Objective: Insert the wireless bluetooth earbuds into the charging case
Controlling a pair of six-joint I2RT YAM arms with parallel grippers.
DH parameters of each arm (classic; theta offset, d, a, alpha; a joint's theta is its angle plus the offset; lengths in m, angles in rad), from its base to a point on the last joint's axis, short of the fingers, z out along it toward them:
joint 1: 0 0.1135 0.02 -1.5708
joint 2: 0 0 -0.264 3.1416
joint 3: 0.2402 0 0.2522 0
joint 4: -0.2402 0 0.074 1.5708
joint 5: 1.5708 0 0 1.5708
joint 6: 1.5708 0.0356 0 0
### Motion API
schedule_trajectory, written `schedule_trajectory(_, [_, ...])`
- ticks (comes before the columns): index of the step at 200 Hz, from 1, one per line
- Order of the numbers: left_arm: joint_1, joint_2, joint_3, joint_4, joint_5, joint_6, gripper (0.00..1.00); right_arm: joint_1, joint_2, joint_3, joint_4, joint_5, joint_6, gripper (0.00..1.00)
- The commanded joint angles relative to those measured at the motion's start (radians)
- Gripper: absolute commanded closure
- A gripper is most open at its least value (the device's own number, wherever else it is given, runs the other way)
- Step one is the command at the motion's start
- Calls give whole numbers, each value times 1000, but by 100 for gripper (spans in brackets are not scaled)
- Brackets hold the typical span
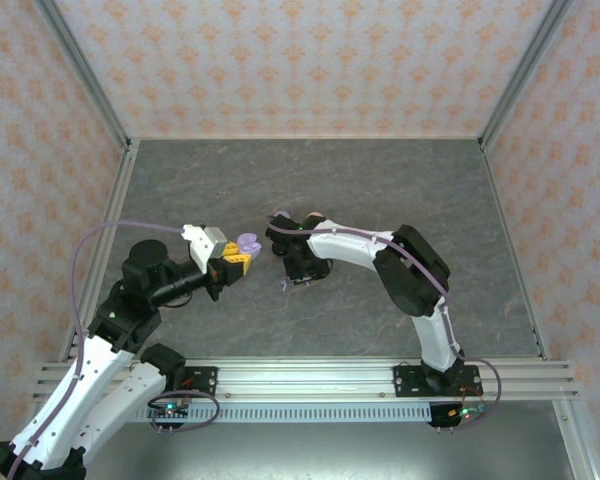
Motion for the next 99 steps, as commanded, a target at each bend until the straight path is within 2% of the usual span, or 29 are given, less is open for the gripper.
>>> schedule_trajectory(1, [-7,2,-10,11,-14,-14,100,1,6,-24,-13,9,-1,76])
schedule_trajectory(39, [-7,9,-20,52,-12,-29,100,-22,-102,-61,47,11,11,80])
schedule_trajectory(99, [-7,80,-55,270,-15,-71,100,-86,-492,-96,155,-24,47,81])
